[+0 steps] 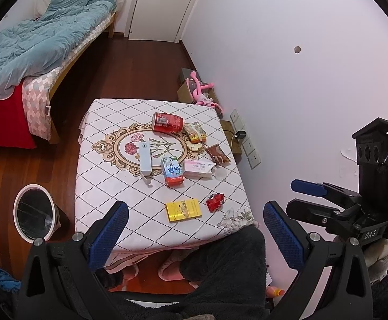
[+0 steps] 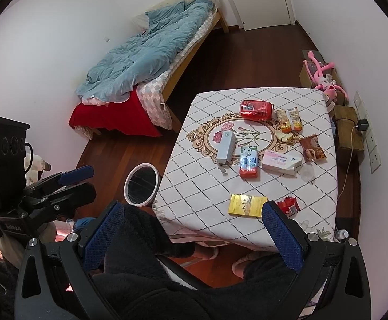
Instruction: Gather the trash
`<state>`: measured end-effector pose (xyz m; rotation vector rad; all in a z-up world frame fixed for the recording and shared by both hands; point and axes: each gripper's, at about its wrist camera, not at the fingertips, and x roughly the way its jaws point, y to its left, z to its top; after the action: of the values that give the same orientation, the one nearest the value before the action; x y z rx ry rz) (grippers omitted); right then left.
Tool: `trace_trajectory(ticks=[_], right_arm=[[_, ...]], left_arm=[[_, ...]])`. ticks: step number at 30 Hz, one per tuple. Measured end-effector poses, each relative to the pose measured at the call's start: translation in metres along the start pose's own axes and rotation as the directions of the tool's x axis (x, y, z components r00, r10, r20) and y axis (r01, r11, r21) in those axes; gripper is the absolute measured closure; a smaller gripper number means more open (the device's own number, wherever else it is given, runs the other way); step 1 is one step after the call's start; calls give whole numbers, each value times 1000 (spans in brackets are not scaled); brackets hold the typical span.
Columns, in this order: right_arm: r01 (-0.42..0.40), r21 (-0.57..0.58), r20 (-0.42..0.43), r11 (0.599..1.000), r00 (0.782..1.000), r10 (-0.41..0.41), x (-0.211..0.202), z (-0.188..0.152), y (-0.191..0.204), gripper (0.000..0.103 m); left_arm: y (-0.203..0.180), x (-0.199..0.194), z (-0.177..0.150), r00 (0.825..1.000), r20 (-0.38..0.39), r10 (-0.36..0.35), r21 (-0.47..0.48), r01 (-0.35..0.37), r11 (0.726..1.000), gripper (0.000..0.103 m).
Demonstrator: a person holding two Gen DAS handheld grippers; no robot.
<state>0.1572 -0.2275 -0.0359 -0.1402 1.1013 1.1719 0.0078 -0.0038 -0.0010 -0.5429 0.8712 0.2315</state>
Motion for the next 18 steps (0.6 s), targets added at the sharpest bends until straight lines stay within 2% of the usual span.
trace_trajectory(ticks=[18], right_arm=[[-1,-8,-2,1000,1000,1,1,1,4,0]], left_arm=[[1,-1,0,1000,0,-2,0,2,1000,0]])
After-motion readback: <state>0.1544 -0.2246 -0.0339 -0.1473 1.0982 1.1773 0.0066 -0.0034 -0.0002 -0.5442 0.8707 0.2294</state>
